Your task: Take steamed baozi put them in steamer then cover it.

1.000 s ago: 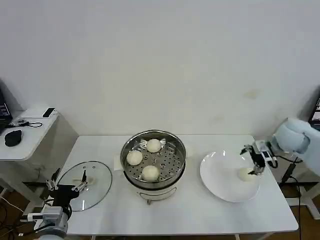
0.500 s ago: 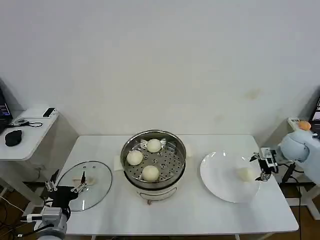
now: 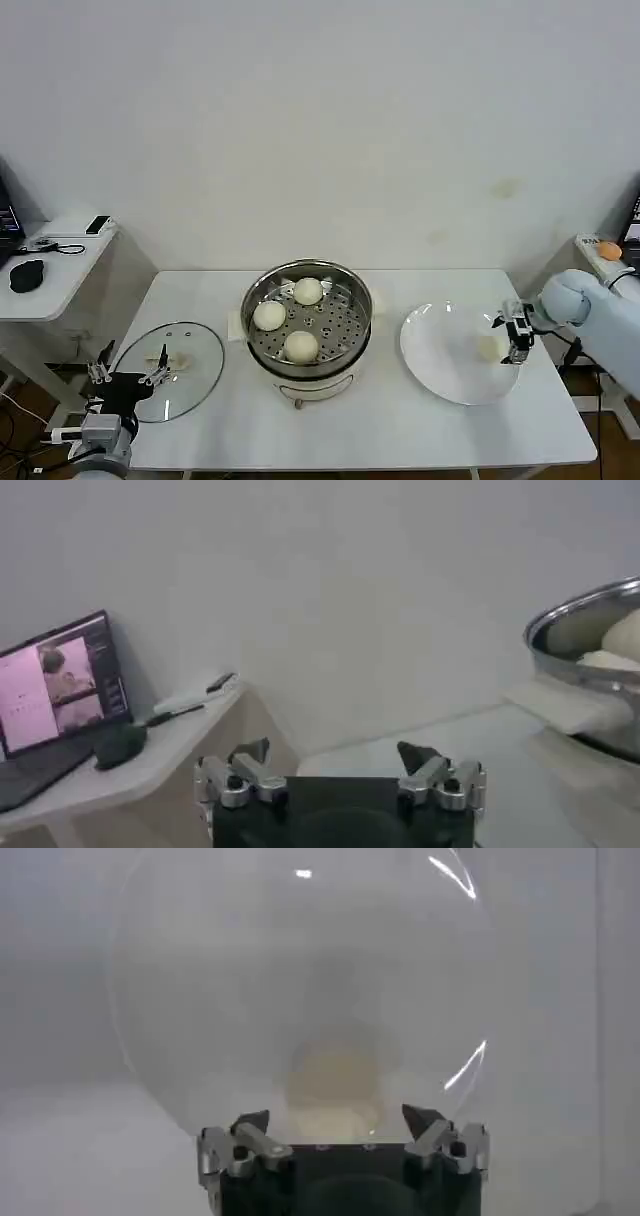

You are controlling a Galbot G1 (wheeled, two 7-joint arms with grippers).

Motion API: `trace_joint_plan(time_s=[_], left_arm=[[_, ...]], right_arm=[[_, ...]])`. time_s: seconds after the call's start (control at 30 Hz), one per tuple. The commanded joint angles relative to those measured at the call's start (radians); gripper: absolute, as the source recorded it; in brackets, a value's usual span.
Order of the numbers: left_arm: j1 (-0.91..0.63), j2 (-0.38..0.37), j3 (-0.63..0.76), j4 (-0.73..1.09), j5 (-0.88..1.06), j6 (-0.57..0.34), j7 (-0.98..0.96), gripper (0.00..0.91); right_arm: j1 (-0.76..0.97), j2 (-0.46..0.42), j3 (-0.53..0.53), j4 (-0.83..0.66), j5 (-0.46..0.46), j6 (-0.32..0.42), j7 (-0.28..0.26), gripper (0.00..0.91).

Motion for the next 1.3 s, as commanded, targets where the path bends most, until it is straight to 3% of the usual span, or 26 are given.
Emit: trace_joint_plan(time_s=[0.03,0.57,0.77,0.9,1.03,1.3], left_arm=[[0.002,0.001,-0.001,0.001,-0.002,0.0,0.0,0.907],[0.001,-0.003,-0.002,0.003,-0.002,-0.001,-0.001,0.907],[0.008,-0.004,-0.009,-0.001,-0.004,-0.001,-0.001,0.907],[0.008,-0.004,-0.012,-0.007,-0.004,-0.001,-0.001,0.907],[0.004,-0.007,-0.01,-0.014,-0.004,0.0,-0.001,0.907],[-0.008,-0.015,0.017,-0.014,0.009,0.001,-0.001,0.907]], right_arm=[[-0.013,0.05,0.009,-0.061,-0.031,-0.004,-0.003,0.877],[-0.004,0.068,0.012,-0.083,-0.04,-0.005,-0.013,0.685],[0.006,0.064,0.008,-0.074,-0.036,-0.01,-0.018,0.665],[0.058,0.031,-0.031,-0.013,0.001,-0.026,-0.029,0.665],[0.165,-0.027,-0.136,0.07,0.053,-0.045,-0.033,0.665],[0.38,-0.072,-0.251,0.243,0.227,-0.129,-0.025,0.665]])
